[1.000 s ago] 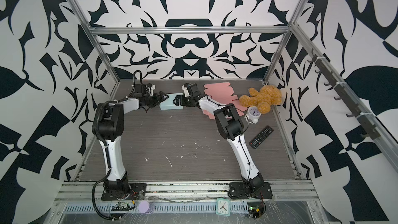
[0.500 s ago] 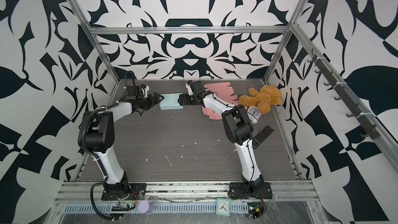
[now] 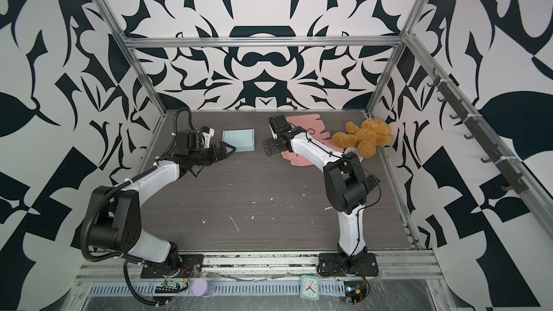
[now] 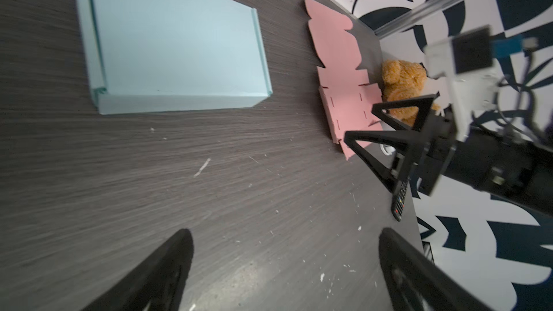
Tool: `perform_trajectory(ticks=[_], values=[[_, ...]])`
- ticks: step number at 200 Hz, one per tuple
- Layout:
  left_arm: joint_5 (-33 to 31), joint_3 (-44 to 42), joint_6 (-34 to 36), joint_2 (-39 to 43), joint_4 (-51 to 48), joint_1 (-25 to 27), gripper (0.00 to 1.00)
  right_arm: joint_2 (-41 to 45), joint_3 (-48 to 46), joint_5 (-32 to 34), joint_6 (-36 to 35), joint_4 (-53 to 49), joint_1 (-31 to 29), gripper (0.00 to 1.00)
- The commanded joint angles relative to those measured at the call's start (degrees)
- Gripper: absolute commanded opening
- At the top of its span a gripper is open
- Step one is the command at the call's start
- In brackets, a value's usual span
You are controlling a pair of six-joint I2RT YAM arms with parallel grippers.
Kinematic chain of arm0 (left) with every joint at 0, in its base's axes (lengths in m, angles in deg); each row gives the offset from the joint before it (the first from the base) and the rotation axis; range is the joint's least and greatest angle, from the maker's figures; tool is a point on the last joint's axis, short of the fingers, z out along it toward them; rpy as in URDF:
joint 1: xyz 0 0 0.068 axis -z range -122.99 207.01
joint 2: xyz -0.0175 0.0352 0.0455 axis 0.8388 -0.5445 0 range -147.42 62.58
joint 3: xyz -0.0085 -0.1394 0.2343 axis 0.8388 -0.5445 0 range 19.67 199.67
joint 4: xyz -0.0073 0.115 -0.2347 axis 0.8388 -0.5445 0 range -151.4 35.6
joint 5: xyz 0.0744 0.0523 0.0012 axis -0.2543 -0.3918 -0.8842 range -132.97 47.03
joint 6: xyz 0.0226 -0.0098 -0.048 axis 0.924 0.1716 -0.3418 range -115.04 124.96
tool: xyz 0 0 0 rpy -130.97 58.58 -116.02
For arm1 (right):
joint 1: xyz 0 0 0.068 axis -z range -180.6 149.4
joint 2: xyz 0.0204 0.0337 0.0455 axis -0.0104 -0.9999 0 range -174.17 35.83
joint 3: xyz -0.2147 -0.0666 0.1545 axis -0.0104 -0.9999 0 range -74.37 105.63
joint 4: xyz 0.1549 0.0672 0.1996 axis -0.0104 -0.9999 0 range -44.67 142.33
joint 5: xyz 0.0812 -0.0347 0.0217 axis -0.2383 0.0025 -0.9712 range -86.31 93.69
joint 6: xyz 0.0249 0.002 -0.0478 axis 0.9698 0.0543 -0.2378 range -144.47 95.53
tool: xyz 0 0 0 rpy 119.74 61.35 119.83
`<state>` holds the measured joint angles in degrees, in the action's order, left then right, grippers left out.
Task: Fold the paper box
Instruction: 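Open both grippers, draw the left back while the right moves to the pink blank, then grasp the edge of the pink blank with the right gripper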
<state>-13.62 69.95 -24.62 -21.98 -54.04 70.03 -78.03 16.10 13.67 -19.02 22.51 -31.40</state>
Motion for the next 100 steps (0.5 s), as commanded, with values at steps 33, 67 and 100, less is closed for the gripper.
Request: perform_trajectory(ticks=[33,67,100], values=[[3.8,-5.3,-2.5,6.6,0.4,1.1,0.99,-4.6,4.5,11.7,-4.8,-5.2,-1.3,0.98],[4.0,-6.3,-3.0,8.4,0.6,1.1,0.99,-8.9,8.1,14.0,-5.3,-7.4,-2.0,0.96],[6.9,-8.6,-5.1,8.0,5.9,1.1,0.99,-10.5,9.1,15.9,-5.5,-7.5,-2.4,0.85]])
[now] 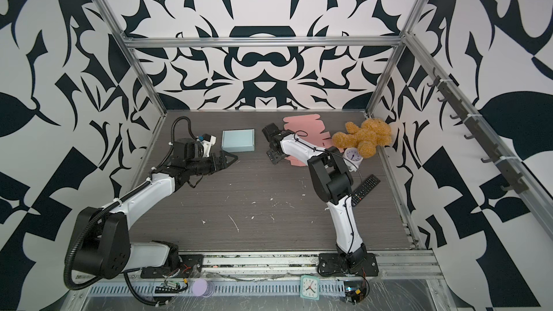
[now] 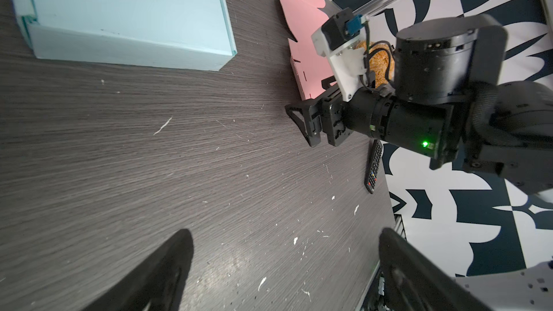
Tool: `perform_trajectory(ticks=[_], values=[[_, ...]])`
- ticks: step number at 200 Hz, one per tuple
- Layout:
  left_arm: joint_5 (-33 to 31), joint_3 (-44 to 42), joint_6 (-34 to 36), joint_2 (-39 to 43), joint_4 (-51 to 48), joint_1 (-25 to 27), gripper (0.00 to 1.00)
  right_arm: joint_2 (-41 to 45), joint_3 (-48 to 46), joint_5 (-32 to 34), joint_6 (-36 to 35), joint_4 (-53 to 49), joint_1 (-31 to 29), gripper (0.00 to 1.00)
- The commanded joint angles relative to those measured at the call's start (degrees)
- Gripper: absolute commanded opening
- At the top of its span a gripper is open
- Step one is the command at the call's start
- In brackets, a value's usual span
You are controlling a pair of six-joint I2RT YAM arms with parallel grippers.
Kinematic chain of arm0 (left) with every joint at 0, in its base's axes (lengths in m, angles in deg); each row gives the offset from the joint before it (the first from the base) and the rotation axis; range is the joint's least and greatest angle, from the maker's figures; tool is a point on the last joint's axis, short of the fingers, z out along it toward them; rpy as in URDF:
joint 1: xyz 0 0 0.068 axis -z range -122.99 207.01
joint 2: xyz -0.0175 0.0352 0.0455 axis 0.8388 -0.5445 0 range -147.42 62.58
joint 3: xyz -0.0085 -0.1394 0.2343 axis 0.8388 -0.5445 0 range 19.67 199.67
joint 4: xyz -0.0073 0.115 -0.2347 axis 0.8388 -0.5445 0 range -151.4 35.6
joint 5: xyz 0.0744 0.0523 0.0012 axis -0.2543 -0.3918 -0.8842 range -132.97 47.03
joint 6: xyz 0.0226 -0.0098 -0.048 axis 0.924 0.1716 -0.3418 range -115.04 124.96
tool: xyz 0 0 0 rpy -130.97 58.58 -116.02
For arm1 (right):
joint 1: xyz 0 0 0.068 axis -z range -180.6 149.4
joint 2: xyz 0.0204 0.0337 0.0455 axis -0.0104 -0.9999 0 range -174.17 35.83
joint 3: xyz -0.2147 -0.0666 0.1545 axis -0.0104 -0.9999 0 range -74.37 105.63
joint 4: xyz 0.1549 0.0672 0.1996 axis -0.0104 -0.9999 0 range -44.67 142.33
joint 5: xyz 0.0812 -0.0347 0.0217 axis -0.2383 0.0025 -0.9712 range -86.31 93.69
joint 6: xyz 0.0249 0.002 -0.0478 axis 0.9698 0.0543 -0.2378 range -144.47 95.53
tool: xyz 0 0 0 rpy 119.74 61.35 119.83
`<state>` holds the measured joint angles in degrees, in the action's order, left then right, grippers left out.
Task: Fold the paper box
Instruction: 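Grasp the edge of the pink blank with the right gripper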
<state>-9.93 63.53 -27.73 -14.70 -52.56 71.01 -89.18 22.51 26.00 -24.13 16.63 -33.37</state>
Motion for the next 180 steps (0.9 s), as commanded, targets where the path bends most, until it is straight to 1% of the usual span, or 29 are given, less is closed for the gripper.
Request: perform_trajectory(ticks=[1,6,20,61,94,120,152,180], values=[[3.3,-2.3,-2.0,0.7,4.7,0.2,0.99,0.6,2.7,3.6,-0.4,-1.7,-0.5,0.84],[3.9,-2.8,-2.6,0.7,5.9,0.2,0.99,0.5,2.8,3.8,-0.4,-1.7,-0.5,0.81],[5.1,-3.7,-3.5,0.5,8.5,0.2,0.99,0.1,2.9,4.2,-0.4,-1.3,-0.5,0.76],[5.5,-4.9,-4.0,1.2,10.2,0.2,0.99,-1.6,4.1,5.0,-0.7,-2.2,-0.6,0.63],[7.5,-5.7,-4.4,1.8,13.0,0.2,0.99,-0.4,2.9,5.2,-0.1,-2.3,-0.8,0.44],[8.2,-6.3,-5.3,2.3,15.0,0.1,0.99,-0.4,2.9,5.8,-0.2,-2.6,-1.0,0.40],[8.1,-6.4,-5.2,2.7,14.6,0.2,0.99,-0.2,2.8,6.4,-0.3,-2.7,-1.2,0.35],[7.9,-6.9,-5.2,2.6,14.8,0.2,0.99,0.8,2.2,6.6,-0.3,-2.5,-1.4,0.27]])
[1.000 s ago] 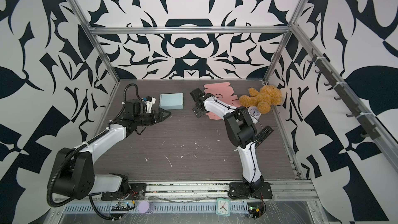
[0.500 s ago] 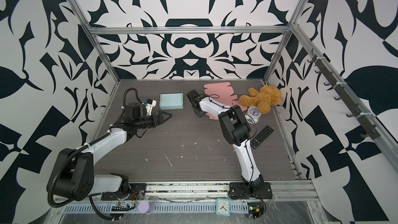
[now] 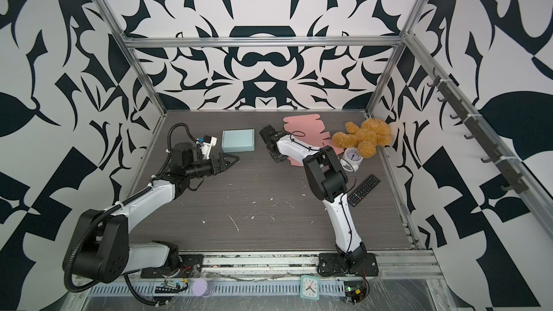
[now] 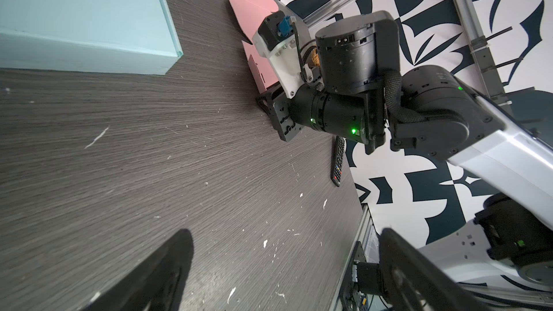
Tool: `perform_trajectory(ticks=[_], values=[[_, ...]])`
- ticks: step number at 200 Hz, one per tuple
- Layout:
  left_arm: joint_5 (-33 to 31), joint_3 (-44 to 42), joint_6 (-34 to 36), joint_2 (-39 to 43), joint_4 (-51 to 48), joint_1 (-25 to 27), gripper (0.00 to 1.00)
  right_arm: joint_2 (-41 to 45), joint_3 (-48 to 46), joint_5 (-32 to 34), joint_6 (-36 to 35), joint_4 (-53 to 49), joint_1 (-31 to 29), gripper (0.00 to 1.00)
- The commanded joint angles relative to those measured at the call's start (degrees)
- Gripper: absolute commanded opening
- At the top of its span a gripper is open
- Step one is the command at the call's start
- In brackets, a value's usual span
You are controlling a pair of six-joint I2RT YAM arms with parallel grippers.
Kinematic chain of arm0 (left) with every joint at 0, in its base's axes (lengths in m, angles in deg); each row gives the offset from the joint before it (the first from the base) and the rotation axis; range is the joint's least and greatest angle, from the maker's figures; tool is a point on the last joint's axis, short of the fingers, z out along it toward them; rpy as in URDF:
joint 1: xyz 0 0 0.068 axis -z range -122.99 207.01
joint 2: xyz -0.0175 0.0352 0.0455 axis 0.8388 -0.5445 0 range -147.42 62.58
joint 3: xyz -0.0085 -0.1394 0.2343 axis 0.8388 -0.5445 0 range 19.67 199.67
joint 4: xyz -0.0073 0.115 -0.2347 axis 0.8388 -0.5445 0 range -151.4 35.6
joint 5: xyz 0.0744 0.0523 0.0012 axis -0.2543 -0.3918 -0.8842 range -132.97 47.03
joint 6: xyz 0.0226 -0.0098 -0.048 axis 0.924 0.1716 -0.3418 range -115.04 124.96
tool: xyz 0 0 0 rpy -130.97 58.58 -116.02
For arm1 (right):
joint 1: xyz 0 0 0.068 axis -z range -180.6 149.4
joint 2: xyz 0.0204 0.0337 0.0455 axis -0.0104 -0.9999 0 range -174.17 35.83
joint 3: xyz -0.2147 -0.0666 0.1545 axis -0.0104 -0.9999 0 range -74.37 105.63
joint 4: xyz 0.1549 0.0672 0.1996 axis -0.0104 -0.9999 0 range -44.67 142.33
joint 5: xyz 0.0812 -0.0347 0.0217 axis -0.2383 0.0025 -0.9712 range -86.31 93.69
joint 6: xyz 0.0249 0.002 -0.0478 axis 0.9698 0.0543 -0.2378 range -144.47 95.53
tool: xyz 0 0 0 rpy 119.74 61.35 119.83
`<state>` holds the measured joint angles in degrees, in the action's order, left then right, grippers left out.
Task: Fold the paper box
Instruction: 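Grasp the edge of the pink blank with the right gripper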
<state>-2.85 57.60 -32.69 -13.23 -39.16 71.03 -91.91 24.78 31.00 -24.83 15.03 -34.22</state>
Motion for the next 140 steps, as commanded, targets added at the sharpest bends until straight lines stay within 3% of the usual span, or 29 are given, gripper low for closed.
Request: perform_trajectory(ticks=[1,27,140], values=[[0.8,-1.0,-0.2,1.1,1.4,0.1,0.99,3.5,0.0,1.6,0.5,-0.9,-0.5,0.27],[0.8,-1.1,-0.4,0.8,1.9,0.1,0.99,3.9,-0.2,1.9,0.4,-0.8,-0.6,0.20],[-1.5,0.1,2.7,0.5,-0.7,0.1,0.99,11.5,-6.6,3.1,2.6,4.5,-0.8,0.07]])
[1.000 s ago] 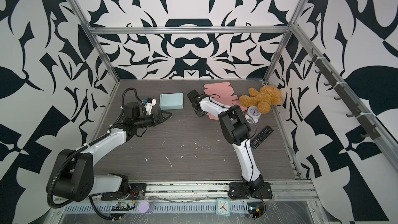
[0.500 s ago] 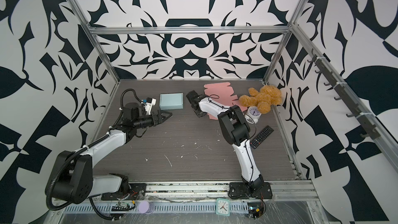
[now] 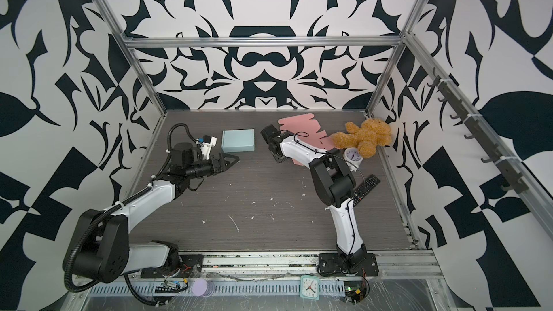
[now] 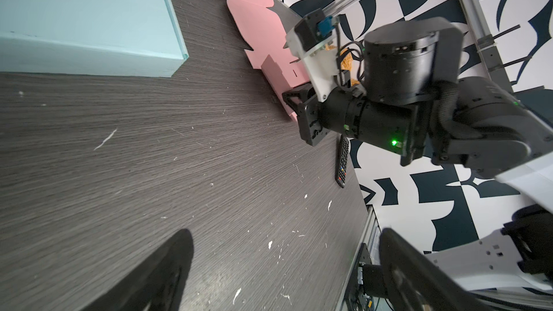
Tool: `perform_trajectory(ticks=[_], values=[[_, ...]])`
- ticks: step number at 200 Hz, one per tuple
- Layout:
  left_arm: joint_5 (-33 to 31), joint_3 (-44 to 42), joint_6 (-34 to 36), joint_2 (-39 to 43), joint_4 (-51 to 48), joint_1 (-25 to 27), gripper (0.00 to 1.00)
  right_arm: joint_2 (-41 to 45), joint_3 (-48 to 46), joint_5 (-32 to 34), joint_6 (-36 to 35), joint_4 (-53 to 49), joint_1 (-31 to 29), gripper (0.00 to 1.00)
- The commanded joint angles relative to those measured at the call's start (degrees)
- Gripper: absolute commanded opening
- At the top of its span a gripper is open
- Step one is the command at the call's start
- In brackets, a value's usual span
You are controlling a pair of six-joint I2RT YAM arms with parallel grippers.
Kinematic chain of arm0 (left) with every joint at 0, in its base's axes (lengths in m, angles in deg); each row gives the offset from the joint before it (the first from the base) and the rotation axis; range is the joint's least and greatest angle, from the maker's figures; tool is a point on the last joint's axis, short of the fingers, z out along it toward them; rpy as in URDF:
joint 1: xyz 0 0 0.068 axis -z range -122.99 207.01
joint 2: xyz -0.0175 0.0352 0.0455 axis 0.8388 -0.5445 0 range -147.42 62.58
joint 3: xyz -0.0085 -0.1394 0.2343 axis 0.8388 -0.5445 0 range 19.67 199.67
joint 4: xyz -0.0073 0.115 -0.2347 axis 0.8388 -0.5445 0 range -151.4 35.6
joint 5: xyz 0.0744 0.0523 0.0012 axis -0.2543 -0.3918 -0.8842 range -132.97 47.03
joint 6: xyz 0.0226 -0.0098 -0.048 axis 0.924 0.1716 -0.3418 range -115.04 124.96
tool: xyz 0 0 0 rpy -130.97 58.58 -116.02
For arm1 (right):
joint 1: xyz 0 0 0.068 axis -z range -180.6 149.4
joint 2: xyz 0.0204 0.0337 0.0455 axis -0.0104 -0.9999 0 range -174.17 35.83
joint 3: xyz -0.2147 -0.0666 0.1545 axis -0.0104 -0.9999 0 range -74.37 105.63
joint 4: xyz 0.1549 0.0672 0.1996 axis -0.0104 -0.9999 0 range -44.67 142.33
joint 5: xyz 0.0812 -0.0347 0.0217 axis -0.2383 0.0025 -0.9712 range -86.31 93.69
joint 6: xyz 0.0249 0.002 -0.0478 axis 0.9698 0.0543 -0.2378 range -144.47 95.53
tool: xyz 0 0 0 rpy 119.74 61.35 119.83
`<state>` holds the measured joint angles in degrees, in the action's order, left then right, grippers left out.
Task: Fold the paper box
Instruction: 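Grasp the edge of the pink blank with the right gripper, then drag the pink blank toward the robot with the right gripper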
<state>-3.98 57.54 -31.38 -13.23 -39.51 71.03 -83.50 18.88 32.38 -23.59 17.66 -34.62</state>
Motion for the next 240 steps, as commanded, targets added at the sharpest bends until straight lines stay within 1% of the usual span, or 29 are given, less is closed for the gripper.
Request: perform_trajectory(ticks=[1,32,58,71,118,158,206,211,240], values=[[-0.4,0.1,1.4,0.5,-0.3,0.1,0.99,3.1,-0.7,1.7,1.4,1.9,-0.4,0.07],[-0.5,0.3,1.7,0.6,-0.6,0.0,0.99,5.3,-1.9,0.9,2.0,2.6,-0.4,0.04],[-1.3,0.3,2.2,1.1,-2.1,0.0,0.99,8.2,-4.0,-2.4,3.2,3.9,-0.3,0.00],[-1.6,0.3,2.5,1.3,-2.6,0.0,0.99,10.8,-6.3,-4.8,4.0,5.4,0.2,0.00],[-3.2,0.6,1.8,1.5,-5.4,-0.1,0.99,19.6,-13.2,-7.3,5.4,7.8,0.2,0.00],[-3.0,0.7,1.0,1.9,-6.9,-0.9,1.00,28.3,-19.9,-9.6,5.6,8.6,0.2,0.00],[-3.1,0.9,1.3,2.3,-8.4,-2.5,1.00,38.8,-29.4,-17.1,6.2,13.7,0.2,0.01],[-3.1,0.9,1.3,2.4,-8.4,-2.7,1.00,39.5,-30.2,-19.5,5.7,14.5,0.1,0.01],[-2.6,1.0,1.3,2.4,-8.6,-3.5,1.00,41.9,-33.6,-21.7,3.8,15.7,-0.8,0.01]])
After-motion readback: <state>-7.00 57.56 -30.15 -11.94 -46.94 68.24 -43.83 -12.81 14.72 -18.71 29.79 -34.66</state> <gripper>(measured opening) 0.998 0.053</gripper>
